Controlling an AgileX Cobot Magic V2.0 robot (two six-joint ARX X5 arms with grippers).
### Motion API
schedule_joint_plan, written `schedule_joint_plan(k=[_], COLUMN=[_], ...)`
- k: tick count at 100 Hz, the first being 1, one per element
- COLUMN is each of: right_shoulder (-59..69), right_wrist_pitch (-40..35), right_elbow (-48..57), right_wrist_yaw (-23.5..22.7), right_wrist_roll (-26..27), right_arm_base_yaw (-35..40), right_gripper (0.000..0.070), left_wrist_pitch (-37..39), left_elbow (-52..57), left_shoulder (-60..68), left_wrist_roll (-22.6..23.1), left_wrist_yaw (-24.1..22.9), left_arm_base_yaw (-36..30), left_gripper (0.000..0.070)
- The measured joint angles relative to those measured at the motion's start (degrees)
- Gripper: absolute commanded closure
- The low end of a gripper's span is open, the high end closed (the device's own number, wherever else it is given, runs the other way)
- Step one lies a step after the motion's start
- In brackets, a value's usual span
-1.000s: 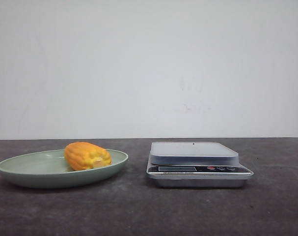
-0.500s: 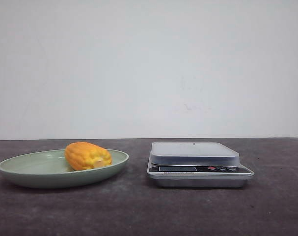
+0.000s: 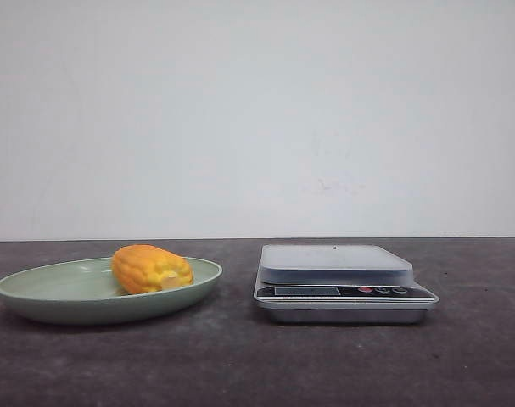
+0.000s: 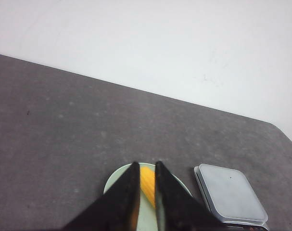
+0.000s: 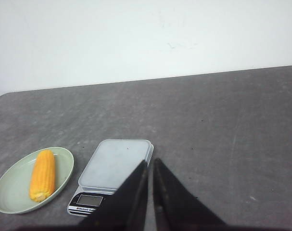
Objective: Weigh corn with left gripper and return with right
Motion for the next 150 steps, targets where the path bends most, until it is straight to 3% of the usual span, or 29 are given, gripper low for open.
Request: schedule_joint_plan(k=[28,40,57,75,89,150], right_shoulder=[0.0,0.0,0.0,0.0,0.0,0.0], right_wrist_pitch=[0.0,0.0,0.0,0.0,0.0,0.0], right_elbow=[0.0,0.0,0.0,0.0,0.0,0.0], right_wrist_yaw=[0.0,0.0,0.0,0.0,0.0,0.0], right_wrist_roll=[0.0,0.0,0.0,0.0,0.0,0.0], right_arm_base_yaw=[0.0,0.0,0.0,0.0,0.0,0.0], right_gripper=[0.0688,0.0688,0.0688,0.0688,0.0688,0.0688], left_wrist_pitch=[2.7,11.8,27.6,36.5,37.0,35.1], left_elbow=[-1.7,-8.9,-25.3,-40.9,-46.0,-46.0], left_shoulder=[-1.0,-3.4,-7.8,-10.4,-10.4,-10.5], left_wrist_roll=[0.9,3.7,9.1,10.0,10.1,11.6], left_wrist_yaw=[0.0,0.5,8.1,10.3,10.5,10.7], left_arm_base_yaw=[4.3,10.0,18.1,22.4,22.5,22.5], left_gripper=[0.0694,0.0694,0.0694,0.0694,0.0694,0.0694])
